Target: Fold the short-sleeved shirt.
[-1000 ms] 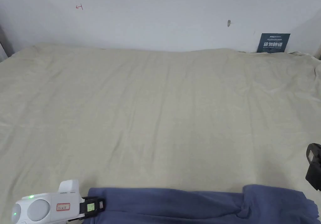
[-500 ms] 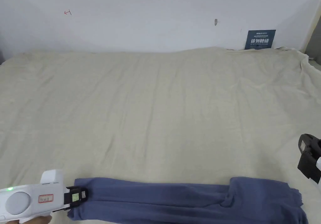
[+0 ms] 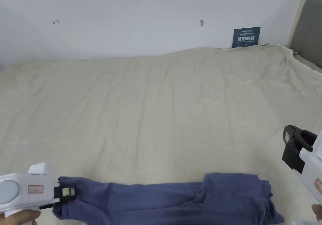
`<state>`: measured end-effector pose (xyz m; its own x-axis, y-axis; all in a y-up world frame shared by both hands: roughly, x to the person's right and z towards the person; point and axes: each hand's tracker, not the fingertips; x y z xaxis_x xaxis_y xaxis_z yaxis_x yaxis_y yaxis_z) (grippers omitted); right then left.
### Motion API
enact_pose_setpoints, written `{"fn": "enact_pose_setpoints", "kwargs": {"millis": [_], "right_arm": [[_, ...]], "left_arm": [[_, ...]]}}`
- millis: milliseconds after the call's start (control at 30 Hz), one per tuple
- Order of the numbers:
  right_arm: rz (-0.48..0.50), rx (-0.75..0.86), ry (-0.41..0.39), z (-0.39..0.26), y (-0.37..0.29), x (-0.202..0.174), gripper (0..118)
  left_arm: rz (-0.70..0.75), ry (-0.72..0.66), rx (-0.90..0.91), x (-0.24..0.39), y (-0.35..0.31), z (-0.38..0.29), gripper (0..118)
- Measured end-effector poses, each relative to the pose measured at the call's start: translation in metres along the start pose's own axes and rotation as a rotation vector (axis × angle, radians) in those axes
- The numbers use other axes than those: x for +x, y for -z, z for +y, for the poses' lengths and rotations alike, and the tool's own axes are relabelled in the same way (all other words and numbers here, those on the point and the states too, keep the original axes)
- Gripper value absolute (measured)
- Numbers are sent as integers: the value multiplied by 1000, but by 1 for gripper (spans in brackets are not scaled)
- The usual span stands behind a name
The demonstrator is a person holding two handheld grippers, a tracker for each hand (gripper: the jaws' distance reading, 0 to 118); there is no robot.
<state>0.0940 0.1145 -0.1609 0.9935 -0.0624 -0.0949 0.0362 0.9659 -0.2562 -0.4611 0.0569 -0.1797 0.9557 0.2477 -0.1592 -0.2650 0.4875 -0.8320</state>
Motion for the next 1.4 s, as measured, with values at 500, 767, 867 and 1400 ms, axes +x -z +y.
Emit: {"fn": "enact_pose_setpoints", "kwargs": {"millis": [500,767,867,1400], "right_arm": [[2,14,32,-1,-20,19,0],[-16,13,29,3,-26,31,0],[-18,11,26,3,-26,31,0],[2,14,18,8,-22,26,0]], "left_arm": [[-267,168,-165,185,98,-13,6],[-198,205,-229,223,159,-42,28],[-235,165,-229,225,162,-45,72],[-127,187,271,156,31,-23,71]]}}
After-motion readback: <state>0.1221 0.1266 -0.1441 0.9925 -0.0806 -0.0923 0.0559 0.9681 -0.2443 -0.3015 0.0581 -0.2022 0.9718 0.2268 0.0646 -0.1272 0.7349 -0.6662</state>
